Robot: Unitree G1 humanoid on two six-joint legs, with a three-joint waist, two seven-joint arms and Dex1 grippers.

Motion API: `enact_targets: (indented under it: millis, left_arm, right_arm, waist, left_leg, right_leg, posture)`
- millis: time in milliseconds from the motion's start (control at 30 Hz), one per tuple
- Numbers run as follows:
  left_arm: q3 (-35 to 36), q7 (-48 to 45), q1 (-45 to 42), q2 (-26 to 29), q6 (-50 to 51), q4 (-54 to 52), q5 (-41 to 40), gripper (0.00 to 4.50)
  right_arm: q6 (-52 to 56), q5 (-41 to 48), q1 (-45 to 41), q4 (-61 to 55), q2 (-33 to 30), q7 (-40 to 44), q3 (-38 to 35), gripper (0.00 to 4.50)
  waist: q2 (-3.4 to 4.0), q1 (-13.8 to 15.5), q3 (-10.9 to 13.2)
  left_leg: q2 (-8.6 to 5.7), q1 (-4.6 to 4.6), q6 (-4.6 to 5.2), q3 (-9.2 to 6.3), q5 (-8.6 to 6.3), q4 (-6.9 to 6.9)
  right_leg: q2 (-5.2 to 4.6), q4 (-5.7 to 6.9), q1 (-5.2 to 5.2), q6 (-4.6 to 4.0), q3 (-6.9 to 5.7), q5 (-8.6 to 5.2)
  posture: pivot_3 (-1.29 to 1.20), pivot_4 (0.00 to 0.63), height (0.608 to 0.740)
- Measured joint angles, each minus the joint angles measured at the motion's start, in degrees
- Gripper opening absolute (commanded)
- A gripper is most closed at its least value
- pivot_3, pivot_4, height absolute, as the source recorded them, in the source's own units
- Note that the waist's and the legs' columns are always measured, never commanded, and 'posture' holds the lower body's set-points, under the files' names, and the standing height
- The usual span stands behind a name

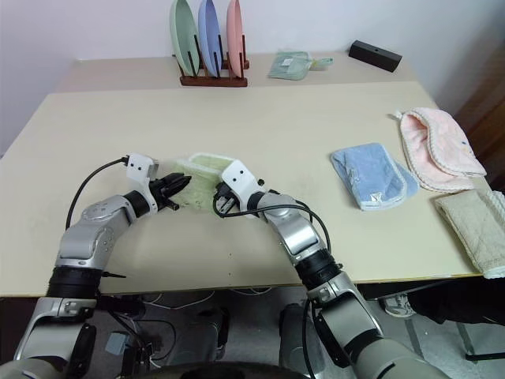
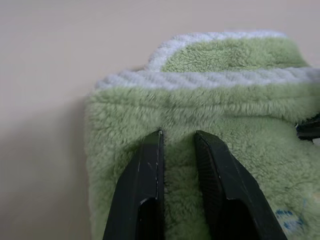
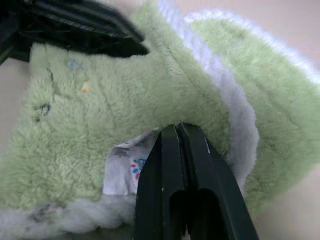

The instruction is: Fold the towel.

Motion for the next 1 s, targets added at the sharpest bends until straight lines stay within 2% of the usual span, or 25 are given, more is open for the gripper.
enact_targets:
  millis: [33,200,233,333,533,767,867,1000]
  left_arm:
    - [1.6,-0.2,0.3,0.0,1.5,-0.6,-1.7,1.75]
    - [10.0,1.4,0.2,2.8,10.1,-3.4,-8.6,4.31]
    - [12.1,2.2,-0.1,3.4,12.1,-3.5,-10.0,4.50]
    - [16.1,4.5,-1.0,4.2,17.9,-3.5,-13.3,4.50]
    - [15.7,7.5,-3.1,-0.3,29.2,-2.2,-18.7,4.50]
    - [12.3,7.4,-6.0,-2.8,31.5,0.2,-18.4,4.50]
    - [11.2,6.9,-6.5,-3.5,31.5,0.6,-18.2,3.67]
    - [9.6,6.7,-5.7,-5.2,31.6,0.7,-17.7,1.67]
  right_arm:
    - [0.0,0.1,0.1,-2.5,-1.5,0.9,-0.2,1.29]
    - [2.3,2.6,2.1,-17.8,-8.1,5.4,-3.6,3.82]
    - [3.2,3.4,3.0,-21.0,-9.4,6.3,-3.9,4.31]
    - [5.6,4.6,5.6,-26.6,-12.3,7.6,-4.5,4.42]
    - [7.6,5.3,10.3,-35.7,-17.7,10.7,-3.3,4.42]
    - [8.6,6.2,11.6,-40.3,-20.9,12.0,-2.7,4.42]
    - [8.6,6.0,11.7,-40.4,-21.5,11.6,-2.8,4.50]
    - [8.6,5.7,11.8,-40.4,-21.7,10.8,-2.8,4.50]
  waist:
    - [-0.01,-0.1,0.0]
    - [-0.01,-0.7,0.0]
    - [-0.02,-0.8,0.0]
    - [-0.02,-0.9,0.0]
    - [-0.05,-0.6,0.0]
    - [-0.07,-0.4,0.0]
    - [-0.07,0.5,0.0]
    - [-0.08,1.0,0.0]
  left_leg:
    - [0.00,-0.06,0.00,-0.02,0.00,0.00]
    - [0.00,-0.07,0.00,-0.07,0.00,-0.02]
    - [0.00,-0.06,0.00,-0.08,0.00,-0.02]
    - [0.00,-0.05,0.00,-0.08,0.00,0.00]
    - [-0.01,-0.06,0.00,-0.09,0.00,0.04]
    - [-0.01,-0.03,0.00,-0.08,0.00,0.05]
    - [-0.03,-0.03,0.00,-0.07,0.00,0.06]
    - [-0.05,-0.05,0.00,-0.07,0.00,0.06]
  right_leg:
    - [0.00,0.00,-0.06,0.00,0.00,0.00]
    - [0.00,0.02,-0.06,0.02,-0.03,-0.01]
    - [0.00,0.02,-0.05,0.02,-0.04,-0.01]
    - [0.00,0.03,-0.03,0.02,-0.04,-0.01]
    - [-0.01,0.00,0.02,0.02,-0.06,-0.01]
    - [-0.01,-0.02,0.07,0.02,-0.06,-0.01]
    - [-0.02,-0.08,0.09,0.02,-0.05,-0.01]
    - [-0.04,-0.15,0.12,0.02,-0.05,-0.01]
  posture:
    - [0.00,0.150,0.740]
    - [0.00,0.150,0.740]
    - [0.00,0.150,0.740]
    - [0.00,0.150,0.740]
    - [0.00,0.150,0.740]
    - [0.00,0.150,0.740]
    - [0.00,0.150,0.740]
    - [0.00,0.150,0.740]
